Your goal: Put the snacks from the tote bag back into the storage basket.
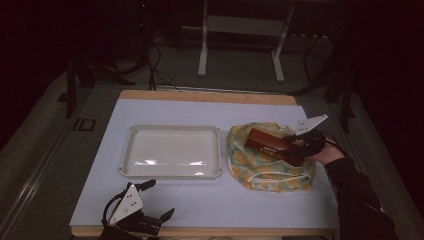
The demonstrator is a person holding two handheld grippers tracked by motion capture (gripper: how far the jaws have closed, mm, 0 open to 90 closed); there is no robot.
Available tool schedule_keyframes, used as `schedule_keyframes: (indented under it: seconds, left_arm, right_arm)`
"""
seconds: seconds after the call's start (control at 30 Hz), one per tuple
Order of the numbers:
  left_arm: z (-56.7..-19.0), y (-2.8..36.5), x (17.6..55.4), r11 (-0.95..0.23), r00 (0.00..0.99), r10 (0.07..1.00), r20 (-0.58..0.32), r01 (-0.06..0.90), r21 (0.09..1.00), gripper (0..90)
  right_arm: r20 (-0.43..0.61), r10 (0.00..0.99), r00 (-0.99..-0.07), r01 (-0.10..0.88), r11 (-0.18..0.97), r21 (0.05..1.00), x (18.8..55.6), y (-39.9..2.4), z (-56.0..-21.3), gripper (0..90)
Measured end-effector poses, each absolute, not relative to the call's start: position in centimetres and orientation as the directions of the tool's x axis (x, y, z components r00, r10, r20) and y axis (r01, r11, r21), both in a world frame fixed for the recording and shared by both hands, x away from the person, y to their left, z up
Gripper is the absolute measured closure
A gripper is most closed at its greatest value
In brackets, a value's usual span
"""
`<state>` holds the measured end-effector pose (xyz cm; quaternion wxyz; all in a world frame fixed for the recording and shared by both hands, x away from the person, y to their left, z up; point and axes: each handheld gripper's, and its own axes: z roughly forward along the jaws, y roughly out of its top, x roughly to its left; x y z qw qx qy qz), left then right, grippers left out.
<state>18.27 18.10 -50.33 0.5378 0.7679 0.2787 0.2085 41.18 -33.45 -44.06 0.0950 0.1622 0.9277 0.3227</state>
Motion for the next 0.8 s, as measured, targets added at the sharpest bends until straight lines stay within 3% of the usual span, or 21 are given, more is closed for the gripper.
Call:
schedule_keyframes:
  seconds: [0.8]
  left_arm:
    - [-50.4, 18.0, 18.3, -0.277, 0.766, 0.642, 0.025, 0.201, 0.94, 0.0]
  right_arm:
    - [-0.144, 0.333, -0.932, 0.163, 0.738, 0.655, 41.4, -32.4, -38.0, 42.8]
